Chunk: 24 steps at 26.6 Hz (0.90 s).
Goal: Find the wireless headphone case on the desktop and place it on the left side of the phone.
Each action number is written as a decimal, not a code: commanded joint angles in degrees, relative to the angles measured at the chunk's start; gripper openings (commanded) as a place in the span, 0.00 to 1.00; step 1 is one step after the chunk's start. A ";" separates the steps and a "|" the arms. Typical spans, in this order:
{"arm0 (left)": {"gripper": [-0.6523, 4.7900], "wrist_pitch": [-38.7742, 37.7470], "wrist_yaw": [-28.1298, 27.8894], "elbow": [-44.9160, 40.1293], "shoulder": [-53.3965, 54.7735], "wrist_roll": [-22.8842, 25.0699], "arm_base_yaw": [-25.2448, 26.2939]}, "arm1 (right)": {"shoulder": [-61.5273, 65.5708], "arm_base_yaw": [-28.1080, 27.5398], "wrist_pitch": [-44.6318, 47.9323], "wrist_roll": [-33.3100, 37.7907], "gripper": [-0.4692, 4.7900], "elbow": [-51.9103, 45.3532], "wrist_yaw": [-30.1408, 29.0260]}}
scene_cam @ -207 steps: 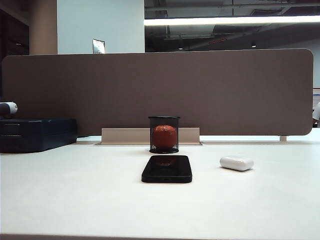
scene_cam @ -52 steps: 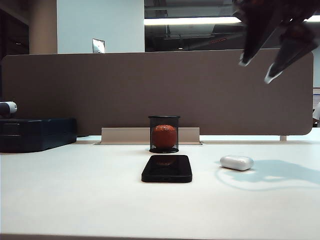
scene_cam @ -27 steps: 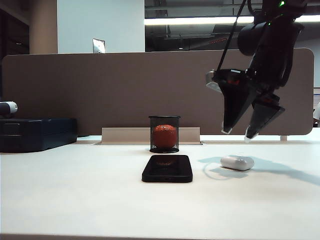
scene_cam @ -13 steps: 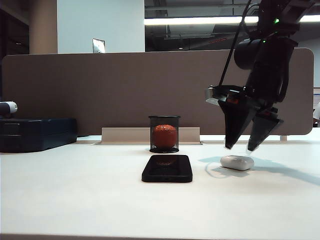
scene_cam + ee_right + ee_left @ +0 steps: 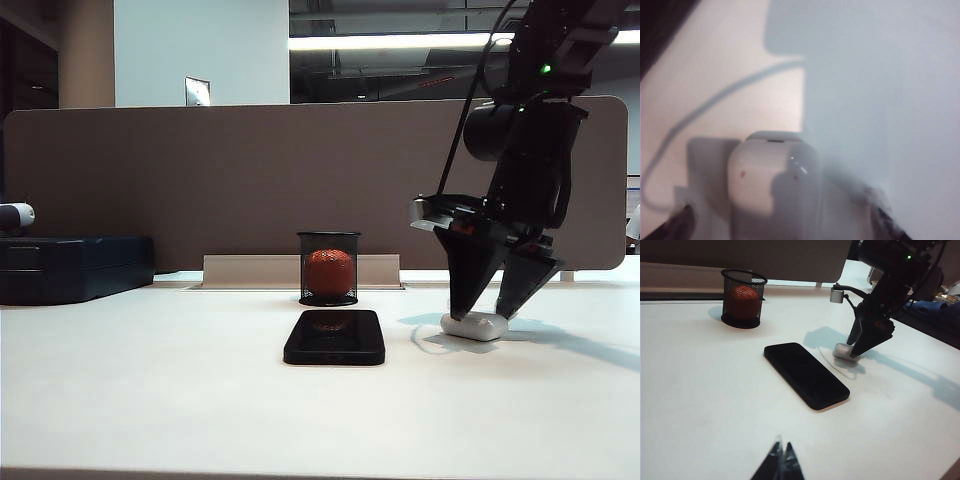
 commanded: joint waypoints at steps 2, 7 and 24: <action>0.11 0.33 0.02 0.13 0.04 0.07 -0.07 | 0.11 0.13 0.66 0.13 1.00 0.31 0.13; 0.11 0.33 0.00 0.11 0.04 0.07 -0.07 | 0.28 0.15 0.87 0.17 1.00 0.31 1.57; 0.11 0.33 0.02 0.13 0.04 0.07 -0.04 | 2.62 3.39 0.61 1.16 0.88 0.28 1.46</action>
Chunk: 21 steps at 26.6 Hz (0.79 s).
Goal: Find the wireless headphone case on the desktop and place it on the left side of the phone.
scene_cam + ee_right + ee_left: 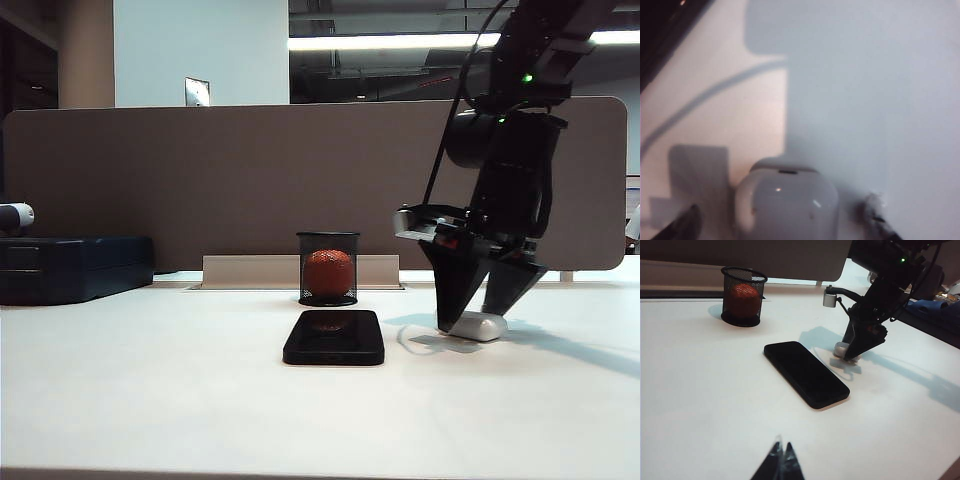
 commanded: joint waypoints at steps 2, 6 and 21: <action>0.11 0.70 0.04 0.13 0.02 0.07 -0.04 | 0.90 0.90 -1.05 0.26 0.88 -0.31 0.55; 0.11 0.70 0.07 0.13 0.04 0.07 -0.04 | 0.90 0.94 -1.92 0.24 0.88 -0.31 1.60; 0.11 0.72 0.04 0.13 0.04 0.07 -0.04 | 0.90 0.92 -2.97 0.24 0.46 -0.28 4.17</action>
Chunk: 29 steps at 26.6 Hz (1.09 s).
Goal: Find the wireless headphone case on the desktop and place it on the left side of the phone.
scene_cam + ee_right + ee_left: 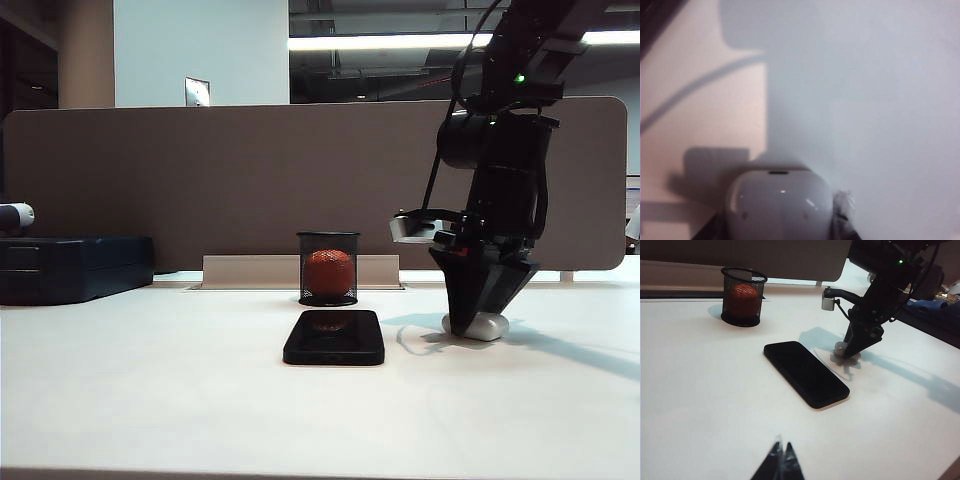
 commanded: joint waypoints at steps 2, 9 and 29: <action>0.11 0.72 0.04 0.13 0.04 0.07 -0.04 | 0.63 0.11 -3.19 0.26 0.46 -0.37 -0.09; 0.11 0.74 0.07 0.13 0.02 0.07 -0.04 | -0.55 0.11 -6.49 0.26 0.46 -0.35 -0.42; 0.11 0.74 0.09 0.13 0.02 0.04 -0.04 | -12.09 1.77 -4.74 3.30 0.46 1.60 -6.69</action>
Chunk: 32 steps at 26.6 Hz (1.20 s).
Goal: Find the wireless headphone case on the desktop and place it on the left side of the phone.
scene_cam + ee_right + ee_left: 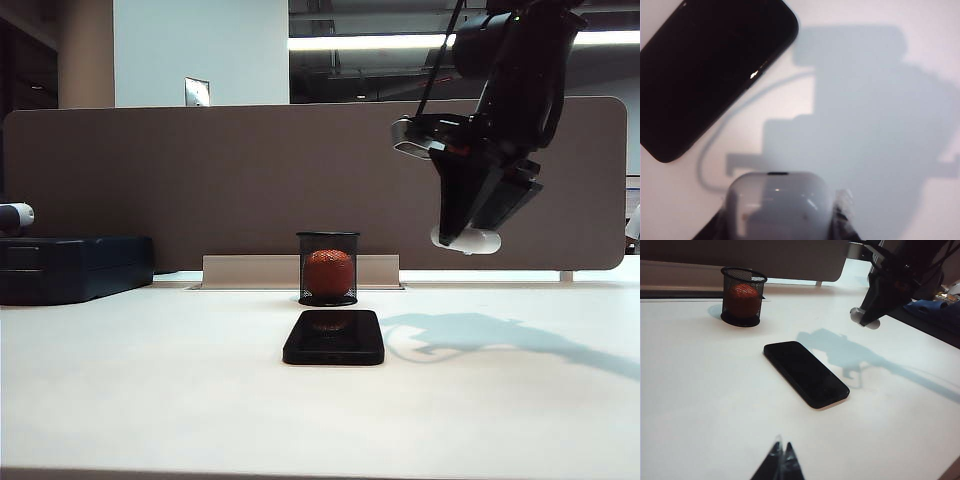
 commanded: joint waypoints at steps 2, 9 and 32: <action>0.11 0.72 0.09 0.13 0.04 0.04 -0.07 | -0.59 3.10 1.75 1.07 0.46 1.07 -1.09; 0.11 0.72 0.09 0.13 0.04 0.02 -0.07 | -0.50 9.46 11.61 6.47 0.46 3.74 -1.31; 0.11 0.72 0.24 0.13 0.04 0.04 -0.07 | 12.24 19.02 24.59 16.52 0.38 7.26 -8.00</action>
